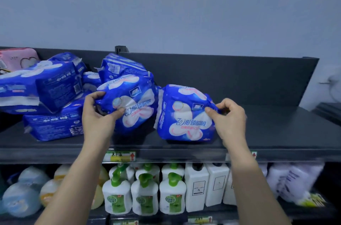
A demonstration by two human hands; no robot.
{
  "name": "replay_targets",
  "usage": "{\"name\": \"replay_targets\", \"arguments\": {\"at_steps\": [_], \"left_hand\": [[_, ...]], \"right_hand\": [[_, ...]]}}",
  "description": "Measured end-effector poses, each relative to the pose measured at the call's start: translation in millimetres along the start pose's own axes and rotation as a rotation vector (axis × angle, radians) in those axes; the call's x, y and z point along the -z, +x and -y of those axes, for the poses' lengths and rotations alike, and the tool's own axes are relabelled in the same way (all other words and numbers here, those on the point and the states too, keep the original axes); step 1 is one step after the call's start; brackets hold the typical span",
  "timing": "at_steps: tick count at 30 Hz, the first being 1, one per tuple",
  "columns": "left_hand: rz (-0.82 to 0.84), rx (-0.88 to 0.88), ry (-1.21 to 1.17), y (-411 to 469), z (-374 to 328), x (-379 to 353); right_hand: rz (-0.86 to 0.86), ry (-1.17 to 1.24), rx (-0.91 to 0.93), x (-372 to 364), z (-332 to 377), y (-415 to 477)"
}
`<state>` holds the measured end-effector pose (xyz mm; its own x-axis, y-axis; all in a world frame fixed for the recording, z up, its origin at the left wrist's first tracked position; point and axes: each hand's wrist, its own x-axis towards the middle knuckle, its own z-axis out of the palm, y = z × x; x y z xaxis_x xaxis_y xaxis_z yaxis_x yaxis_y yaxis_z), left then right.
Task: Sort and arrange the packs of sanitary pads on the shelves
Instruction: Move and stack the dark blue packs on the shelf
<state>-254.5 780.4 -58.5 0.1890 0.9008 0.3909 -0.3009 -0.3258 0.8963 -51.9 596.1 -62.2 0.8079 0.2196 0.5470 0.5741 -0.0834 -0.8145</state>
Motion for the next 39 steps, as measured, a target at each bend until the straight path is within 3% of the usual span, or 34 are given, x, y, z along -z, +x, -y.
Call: {"name": "replay_targets", "arguments": {"at_steps": [6, 18, 33, 39], "left_hand": [[0.13, 0.028, -0.062, -17, -2, -25], [0.453, 0.063, -0.152, -99, -23, -142], [0.803, 0.163, -0.305, -312, -59, -352], [0.919, 0.279, -0.398, -396, -77, -426]], "right_hand": [[-0.246, -0.111, 0.036, 58, 5, -5], [-0.451, -0.348, -0.033, 216, -14, -13], [-0.642, -0.552, -0.159, 501, -60, -38], [-0.769, -0.648, -0.197, 605, -70, -58]]}}
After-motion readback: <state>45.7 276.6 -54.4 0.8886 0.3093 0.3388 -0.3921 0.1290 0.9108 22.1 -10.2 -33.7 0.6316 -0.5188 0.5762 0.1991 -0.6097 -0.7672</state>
